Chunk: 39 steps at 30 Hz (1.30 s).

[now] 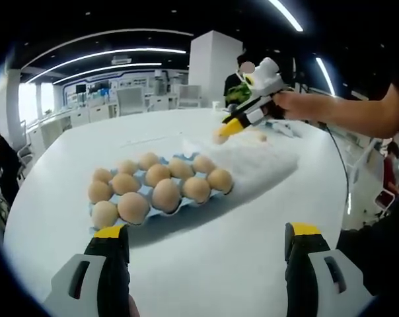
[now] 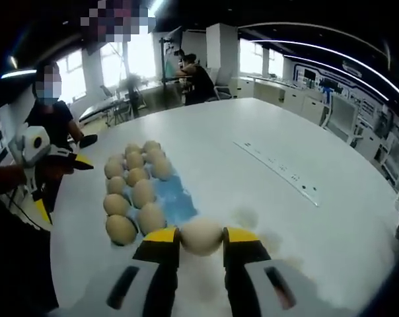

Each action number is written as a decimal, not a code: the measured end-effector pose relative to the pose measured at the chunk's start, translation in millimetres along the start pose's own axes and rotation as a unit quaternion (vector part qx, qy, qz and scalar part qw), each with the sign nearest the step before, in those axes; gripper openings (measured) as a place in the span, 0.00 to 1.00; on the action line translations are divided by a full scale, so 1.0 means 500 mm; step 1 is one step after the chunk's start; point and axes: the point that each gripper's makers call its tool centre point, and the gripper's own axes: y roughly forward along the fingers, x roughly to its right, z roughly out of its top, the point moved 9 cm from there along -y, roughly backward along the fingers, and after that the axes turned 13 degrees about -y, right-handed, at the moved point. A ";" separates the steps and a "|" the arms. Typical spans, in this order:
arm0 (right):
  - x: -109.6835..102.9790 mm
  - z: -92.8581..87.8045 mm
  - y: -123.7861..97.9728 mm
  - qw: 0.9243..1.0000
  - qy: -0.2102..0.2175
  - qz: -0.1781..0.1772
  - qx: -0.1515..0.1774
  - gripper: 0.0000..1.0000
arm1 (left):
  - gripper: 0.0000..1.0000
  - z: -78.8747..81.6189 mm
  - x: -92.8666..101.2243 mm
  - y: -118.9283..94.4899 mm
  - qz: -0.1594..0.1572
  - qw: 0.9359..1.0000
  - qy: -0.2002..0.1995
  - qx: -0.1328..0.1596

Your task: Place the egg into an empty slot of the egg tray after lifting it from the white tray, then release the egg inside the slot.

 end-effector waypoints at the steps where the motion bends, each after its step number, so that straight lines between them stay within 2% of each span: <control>1: -0.001 0.002 0.003 1.000 -0.001 0.001 0.000 0.26 | 1.00 0.000 0.000 0.000 0.000 1.000 0.000 0.000; 26: -0.030 0.050 0.085 0.999 -0.008 0.033 0.015 0.26 | 1.00 0.000 -0.027 -0.014 0.018 1.000 -0.010 0.008; 39: -0.045 0.074 0.134 0.999 0.003 0.038 0.031 0.26 | 1.00 -0.019 -0.039 -0.024 0.026 0.999 -0.021 0.006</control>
